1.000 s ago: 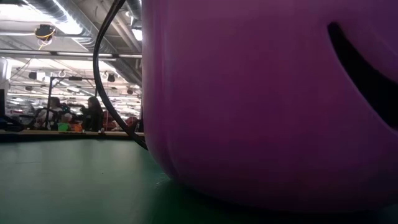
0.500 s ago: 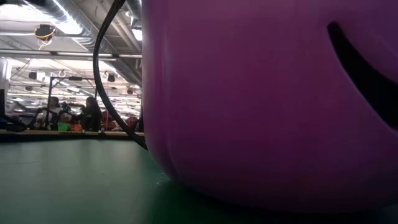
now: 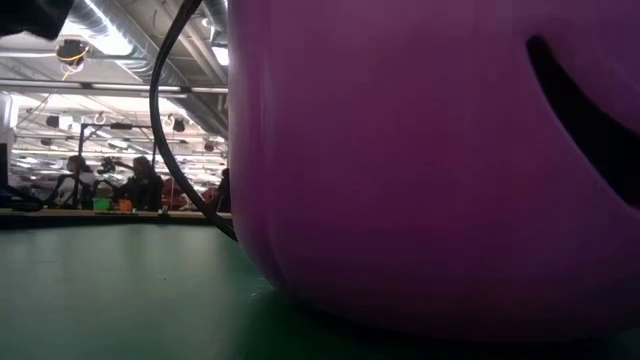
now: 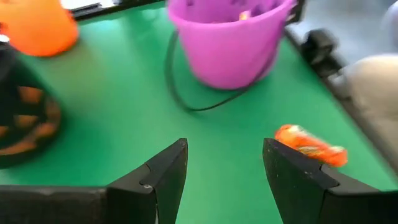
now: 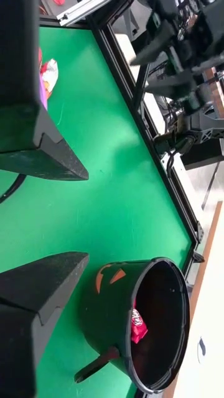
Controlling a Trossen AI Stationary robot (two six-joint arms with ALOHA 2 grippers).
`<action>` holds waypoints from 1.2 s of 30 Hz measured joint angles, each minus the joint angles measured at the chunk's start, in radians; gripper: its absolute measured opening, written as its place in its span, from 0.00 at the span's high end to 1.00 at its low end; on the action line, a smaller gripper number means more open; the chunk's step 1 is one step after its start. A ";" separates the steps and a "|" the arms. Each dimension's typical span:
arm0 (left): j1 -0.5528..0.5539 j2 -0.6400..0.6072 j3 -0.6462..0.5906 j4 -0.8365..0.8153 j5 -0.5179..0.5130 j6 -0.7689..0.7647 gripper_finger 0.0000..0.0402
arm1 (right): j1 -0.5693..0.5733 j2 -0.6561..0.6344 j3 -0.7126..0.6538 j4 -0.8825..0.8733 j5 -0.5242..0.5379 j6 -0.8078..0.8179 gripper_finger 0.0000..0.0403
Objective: Sort candy
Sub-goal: Put the orange candy into the orange bucket
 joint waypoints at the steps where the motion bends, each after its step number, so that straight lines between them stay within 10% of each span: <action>1: 0.000 0.000 -0.024 0.059 0.020 0.000 0.51 | 0.000 0.000 0.000 0.000 0.000 0.000 0.51; 28: 0.006 0.569 -0.111 0.730 0.345 -0.109 0.32 | 0.000 0.000 0.000 -0.017 -0.010 0.000 0.51; 36: 0.036 0.698 -0.055 0.722 0.271 -0.148 0.34 | 0.000 0.000 0.000 -0.016 -0.019 0.006 0.51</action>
